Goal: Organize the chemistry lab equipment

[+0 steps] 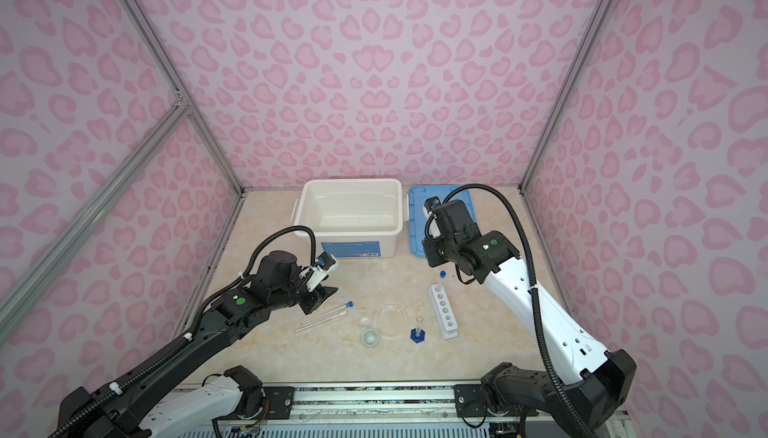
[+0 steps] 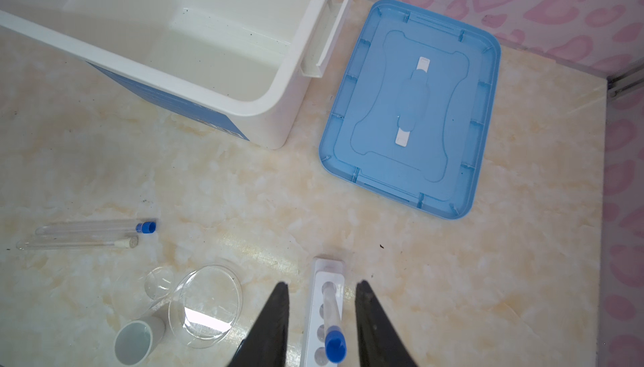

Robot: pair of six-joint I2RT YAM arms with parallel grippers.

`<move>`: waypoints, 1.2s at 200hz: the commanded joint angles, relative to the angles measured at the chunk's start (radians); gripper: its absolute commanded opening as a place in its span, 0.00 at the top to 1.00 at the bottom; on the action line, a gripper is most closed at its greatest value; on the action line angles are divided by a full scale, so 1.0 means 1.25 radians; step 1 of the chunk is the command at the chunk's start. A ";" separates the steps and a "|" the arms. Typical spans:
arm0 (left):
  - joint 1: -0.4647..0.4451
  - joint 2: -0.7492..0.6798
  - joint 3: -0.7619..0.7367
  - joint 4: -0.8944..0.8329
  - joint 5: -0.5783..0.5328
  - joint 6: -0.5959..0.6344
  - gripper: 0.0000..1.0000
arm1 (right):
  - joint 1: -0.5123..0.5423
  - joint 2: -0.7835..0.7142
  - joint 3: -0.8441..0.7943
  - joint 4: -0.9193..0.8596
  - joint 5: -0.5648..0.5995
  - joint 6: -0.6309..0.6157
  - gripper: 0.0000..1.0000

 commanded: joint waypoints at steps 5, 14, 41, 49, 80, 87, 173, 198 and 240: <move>0.001 0.026 0.017 -0.079 -0.044 0.040 0.55 | -0.011 0.014 -0.015 0.059 -0.058 -0.030 0.66; 0.001 0.037 0.027 -0.100 -0.049 0.048 0.57 | -0.020 0.017 -0.022 0.076 -0.075 -0.034 0.66; 0.001 0.073 0.045 -0.152 -0.079 0.077 0.57 | -0.050 0.018 -0.044 0.127 -0.134 -0.033 0.66; 0.000 0.085 0.047 -0.163 -0.080 0.084 0.57 | -0.058 0.020 -0.048 0.140 -0.147 -0.035 0.66; -0.002 0.120 0.047 -0.196 -0.083 0.094 0.57 | -0.092 0.032 -0.053 0.173 -0.200 -0.036 0.66; -0.003 0.127 0.047 -0.202 -0.089 0.098 0.57 | -0.097 0.035 -0.052 0.177 -0.210 -0.037 0.66; -0.021 0.255 0.052 -0.197 -0.140 0.145 0.57 | -0.152 0.038 -0.090 0.235 -0.286 -0.028 0.66; -0.025 0.281 0.054 -0.186 -0.160 0.151 0.59 | -0.162 0.033 -0.099 0.246 -0.298 -0.028 0.66; -0.026 0.342 0.093 -0.188 -0.144 0.148 0.60 | -0.177 0.021 -0.119 0.252 -0.298 -0.028 0.66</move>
